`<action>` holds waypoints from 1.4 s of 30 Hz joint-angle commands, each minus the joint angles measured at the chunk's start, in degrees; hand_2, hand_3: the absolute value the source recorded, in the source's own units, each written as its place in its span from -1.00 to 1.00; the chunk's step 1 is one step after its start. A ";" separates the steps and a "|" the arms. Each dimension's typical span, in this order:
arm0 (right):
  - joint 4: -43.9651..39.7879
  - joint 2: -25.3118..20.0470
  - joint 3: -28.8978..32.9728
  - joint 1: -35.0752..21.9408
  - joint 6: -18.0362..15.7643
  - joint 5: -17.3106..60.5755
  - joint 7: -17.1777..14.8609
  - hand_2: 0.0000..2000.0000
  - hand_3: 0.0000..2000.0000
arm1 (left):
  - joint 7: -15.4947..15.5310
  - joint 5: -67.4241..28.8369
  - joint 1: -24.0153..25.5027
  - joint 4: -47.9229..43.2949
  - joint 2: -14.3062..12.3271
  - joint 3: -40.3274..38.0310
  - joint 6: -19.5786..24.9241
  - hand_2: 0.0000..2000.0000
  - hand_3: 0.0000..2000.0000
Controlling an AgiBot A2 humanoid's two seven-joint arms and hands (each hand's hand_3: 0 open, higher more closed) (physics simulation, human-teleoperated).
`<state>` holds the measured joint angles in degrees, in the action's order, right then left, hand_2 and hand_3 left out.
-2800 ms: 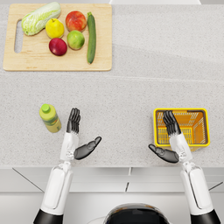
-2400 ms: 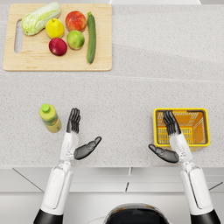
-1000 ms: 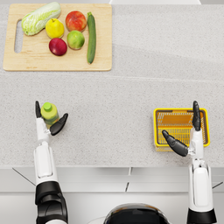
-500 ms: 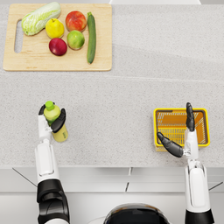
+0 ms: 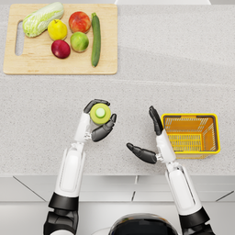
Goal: Pick up the green tea and place it into the yellow basket
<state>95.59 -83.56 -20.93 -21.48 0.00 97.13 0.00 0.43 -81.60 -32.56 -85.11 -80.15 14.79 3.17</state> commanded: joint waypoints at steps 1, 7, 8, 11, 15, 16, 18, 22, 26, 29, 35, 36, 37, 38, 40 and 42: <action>-4.06 -2.41 -2.53 -3.54 0.00 0.35 0.00 -1.00 -1.00 | 0.02 0.00 -2.19 -5.29 -1.77 5.70 0.15 1.00 1.00; -7.38 -4.82 -2.13 -6.64 0.00 1.11 0.00 -1.00 -1.00 | 0.09 0.00 -1.23 -9.27 -2.82 12.92 0.12 1.00 1.00; -7.78 -5.15 -1.80 -7.13 0.00 1.14 0.00 -1.00 -1.00 | 0.08 0.00 -0.59 -10.12 -2.58 13.60 0.17 1.00 1.00; -8.73 -6.05 -0.90 -8.44 -1.77 1.18 0.05 -1.00 -1.00 | -0.15 -0.06 1.08 -12.43 -1.84 15.45 -0.08 1.00 1.00; -8.58 -5.91 0.13 -8.90 -13.49 1.25 -0.12 1.00 -0.35 | -0.39 -0.29 1.46 -11.81 -0.80 14.99 -2.43 1.00 1.00; -8.12 -5.69 0.15 -8.81 -15.48 1.24 -0.15 1.00 -0.02 | -0.29 -0.28 1.29 -11.87 -0.75 15.03 -2.31 1.00 1.00; -7.90 -5.41 -0.37 -8.80 -17.19 1.29 -0.16 1.00 0.63 | -0.27 -0.26 1.49 -11.67 -0.37 15.43 -2.10 1.00 1.00; -7.74 -5.41 -0.60 -9.24 -16.85 1.25 -0.66 1.00 1.00 | -0.19 -0.14 1.72 -9.44 0.06 14.34 -3.59 -1.00 0.02; -7.04 -5.99 1.16 -9.74 -8.26 1.25 0.41 1.00 1.00 | -0.36 -0.06 5.23 -9.57 2.15 11.18 -3.43 -1.00 -1.00; -3.23 -3.57 6.25 -11.26 -6.76 1.26 0.60 1.00 1.00 | -0.41 -0.05 9.57 -12.10 4.26 1.77 -3.26 -1.00 -1.00; -1.23 -5.14 24.70 -9.82 -4.27 1.20 0.71 1.00 1.00 | -0.43 0.00 11.89 -15.63 3.98 -9.97 -3.18 -1.00 -1.00; -1.30 -5.13 26.45 -9.21 -4.03 1.20 0.63 1.00 1.00 | -0.43 0.01 11.93 -15.61 3.90 -10.26 -3.18 -1.00 -1.00; -0.98 -5.14 27.79 -8.70 -3.99 1.19 0.57 1.00 1.00 | -0.43 0.01 12.13 -15.48 3.85 -10.73 -3.18 -1.00 -1.00; -1.05 -5.13 29.11 -8.27 -3.89 1.19 0.52 1.00 1.00 | -0.43 0.01 12.08 -15.10 3.75 -10.95 -3.17 -1.00 -1.00; -1.57 -5.22 30.50 -6.94 -4.69 1.17 0.29 1.00 1.00 | -0.43 0.01 12.20 -15.00 3.59 -11.96 -3.17 -1.00 -1.00; -3.08 -5.27 31.15 -5.91 -7.03 1.17 -0.92 1.00 1.00 | -0.43 0.02 12.14 -14.98 3.42 -12.78 -3.17 -1.00 -1.00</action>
<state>93.11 -88.71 8.31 -27.56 -8.27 98.30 -4.83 0.00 -81.58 -19.84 -99.90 -76.73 3.45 0.00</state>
